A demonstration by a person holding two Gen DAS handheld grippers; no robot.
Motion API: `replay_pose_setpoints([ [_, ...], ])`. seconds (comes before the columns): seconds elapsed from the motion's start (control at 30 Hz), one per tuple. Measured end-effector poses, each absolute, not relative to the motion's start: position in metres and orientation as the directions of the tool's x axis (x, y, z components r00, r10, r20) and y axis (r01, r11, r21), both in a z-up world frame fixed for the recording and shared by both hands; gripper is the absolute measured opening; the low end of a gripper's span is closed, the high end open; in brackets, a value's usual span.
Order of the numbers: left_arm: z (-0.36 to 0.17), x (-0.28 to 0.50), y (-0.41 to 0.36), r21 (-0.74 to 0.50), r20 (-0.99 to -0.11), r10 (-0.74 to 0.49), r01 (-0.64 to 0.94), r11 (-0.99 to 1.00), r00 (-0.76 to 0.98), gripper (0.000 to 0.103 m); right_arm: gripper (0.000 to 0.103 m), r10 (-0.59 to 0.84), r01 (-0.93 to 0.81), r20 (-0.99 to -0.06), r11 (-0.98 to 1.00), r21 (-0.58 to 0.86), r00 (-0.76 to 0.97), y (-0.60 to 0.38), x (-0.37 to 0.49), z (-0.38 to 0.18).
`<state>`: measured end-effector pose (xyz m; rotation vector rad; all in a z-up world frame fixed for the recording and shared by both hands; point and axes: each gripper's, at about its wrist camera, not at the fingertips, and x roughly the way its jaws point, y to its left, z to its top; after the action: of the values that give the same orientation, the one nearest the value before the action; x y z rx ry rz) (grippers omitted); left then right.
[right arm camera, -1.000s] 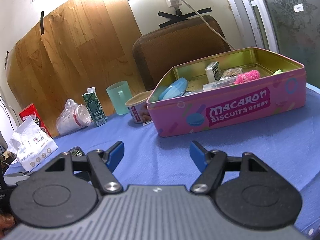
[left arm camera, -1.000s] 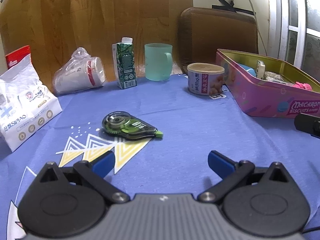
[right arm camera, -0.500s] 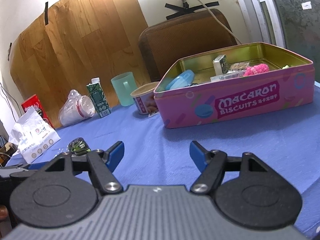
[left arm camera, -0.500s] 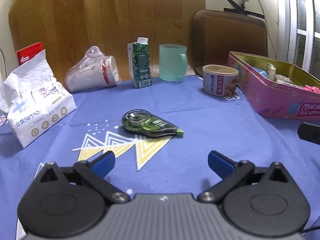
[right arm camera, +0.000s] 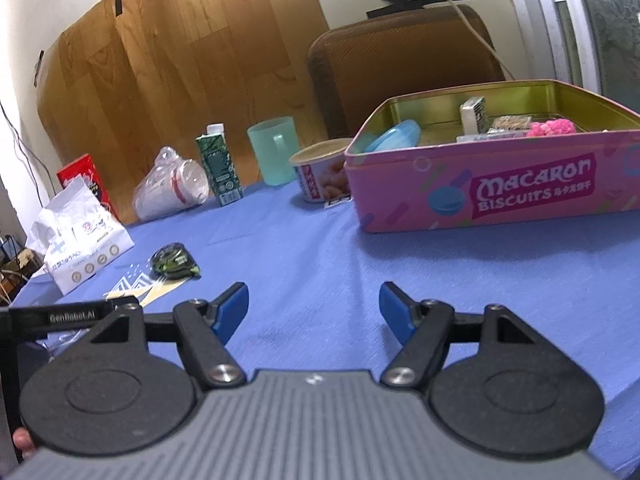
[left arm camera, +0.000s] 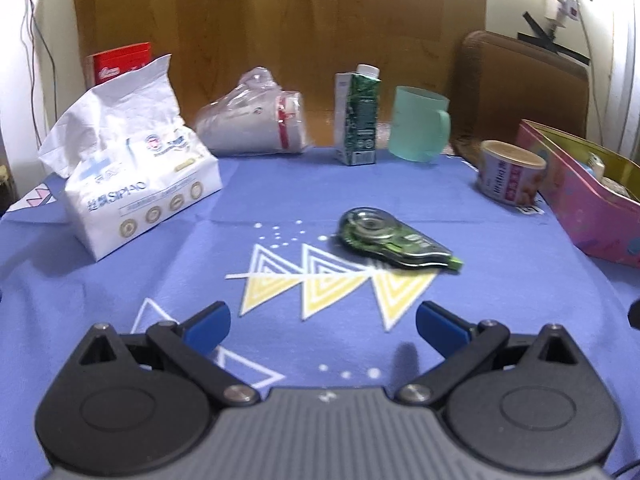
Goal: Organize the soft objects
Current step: 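Move the right tool toward the green correction tape on the cloth, then grasp the green correction tape with the right tool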
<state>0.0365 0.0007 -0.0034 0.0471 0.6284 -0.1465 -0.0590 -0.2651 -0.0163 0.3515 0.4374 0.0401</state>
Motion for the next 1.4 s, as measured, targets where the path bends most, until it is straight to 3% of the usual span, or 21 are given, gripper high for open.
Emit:
replay_pose_setpoints([
  [0.3,0.000,0.048,0.030,0.053,-0.563,-0.012,0.051,0.997,0.826,0.102,0.074,0.158,-0.034,-0.429,0.959,0.283,0.890,-0.250,-0.048,-0.014],
  [0.57,-0.003,0.059,0.067,-0.136,-0.599,-0.072,-0.014,0.991,0.797,0.102,0.074,0.312,-0.282,-0.476,0.950,0.135,0.823,-0.210,0.006,0.002],
  [0.83,-0.004,0.060,0.067,-0.147,-0.591,-0.076,-0.015,0.989,0.803,0.102,0.072,0.386,-0.438,-0.556,0.898,0.045,0.736,-0.163,0.069,-0.002],
  [0.97,-0.004,0.060,0.069,-0.162,-0.587,-0.083,-0.016,0.987,0.805,0.102,0.063,0.398,-0.467,-0.569,0.884,0.029,0.719,-0.142,0.086,-0.005],
  [1.03,-0.004,0.060,0.069,-0.162,-0.586,-0.084,-0.016,0.987,0.806,0.102,0.044,0.414,-0.479,-0.573,0.877,0.043,0.707,-0.138,0.092,-0.007],
  [1.07,-0.004,0.059,0.069,-0.163,-0.586,-0.084,-0.016,0.986,0.806,0.102,0.041,0.415,-0.475,-0.571,0.879,0.050,0.708,-0.139,0.092,-0.007],
  [1.4,-0.003,0.059,0.066,-0.155,-0.592,-0.093,0.000,0.988,0.801,0.102,0.041,0.354,-0.364,-0.547,0.927,0.094,0.759,-0.202,0.035,-0.011],
])
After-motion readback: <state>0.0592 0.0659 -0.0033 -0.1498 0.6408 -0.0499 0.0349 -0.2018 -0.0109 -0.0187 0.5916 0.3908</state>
